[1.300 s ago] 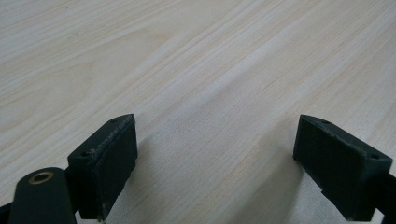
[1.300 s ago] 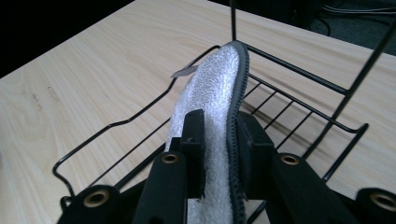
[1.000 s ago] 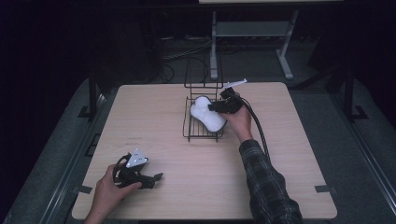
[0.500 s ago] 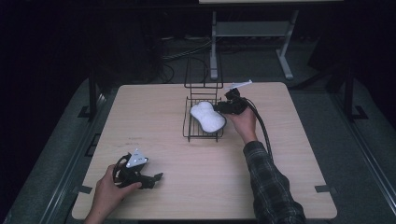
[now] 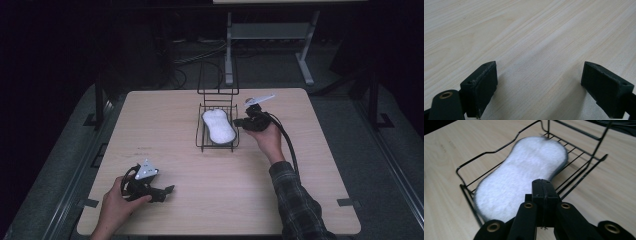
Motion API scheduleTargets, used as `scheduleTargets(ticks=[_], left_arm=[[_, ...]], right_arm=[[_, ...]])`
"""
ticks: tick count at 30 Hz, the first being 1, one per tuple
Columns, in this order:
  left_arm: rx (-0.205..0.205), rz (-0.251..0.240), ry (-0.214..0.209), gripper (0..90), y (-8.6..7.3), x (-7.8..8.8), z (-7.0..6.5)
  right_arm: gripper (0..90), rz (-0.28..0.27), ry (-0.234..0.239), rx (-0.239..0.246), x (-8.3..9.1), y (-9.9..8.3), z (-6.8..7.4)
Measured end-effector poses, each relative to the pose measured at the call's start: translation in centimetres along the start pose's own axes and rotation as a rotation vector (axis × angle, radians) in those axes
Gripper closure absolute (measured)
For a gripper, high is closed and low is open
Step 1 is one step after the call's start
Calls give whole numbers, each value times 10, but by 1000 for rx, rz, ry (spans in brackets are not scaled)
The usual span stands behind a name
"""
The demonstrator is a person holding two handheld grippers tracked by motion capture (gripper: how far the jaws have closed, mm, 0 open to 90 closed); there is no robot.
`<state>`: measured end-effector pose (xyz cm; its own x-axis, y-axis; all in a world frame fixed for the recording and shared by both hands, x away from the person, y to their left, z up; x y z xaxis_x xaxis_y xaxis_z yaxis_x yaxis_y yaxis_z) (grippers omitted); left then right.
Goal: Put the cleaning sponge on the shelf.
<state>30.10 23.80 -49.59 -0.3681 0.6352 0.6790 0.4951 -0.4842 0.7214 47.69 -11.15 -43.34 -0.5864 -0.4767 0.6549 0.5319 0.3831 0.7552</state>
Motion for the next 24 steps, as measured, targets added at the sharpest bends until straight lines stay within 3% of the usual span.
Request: scheduleTargets(ticks=[7,24], left_arm=[[2,-3,-1,128,0,0,0],[1,-2,-1,128,0,0,0]], right_arm=[[895,42,0,68,-9,-6,18],[895,41,47,92,-15,-7,35]])
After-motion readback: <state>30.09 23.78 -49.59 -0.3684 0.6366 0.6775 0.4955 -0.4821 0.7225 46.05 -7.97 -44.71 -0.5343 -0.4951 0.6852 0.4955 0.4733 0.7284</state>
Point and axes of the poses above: each handheld gripper's, and its own axes: x roughly backward along the jaws, y roughly out of its top, z roughly to its left, the point moved 3 cm from there along -x, roughly forward along the jaws, and after that the axes turned 12 degrees about -y, right-handed, at the moved point
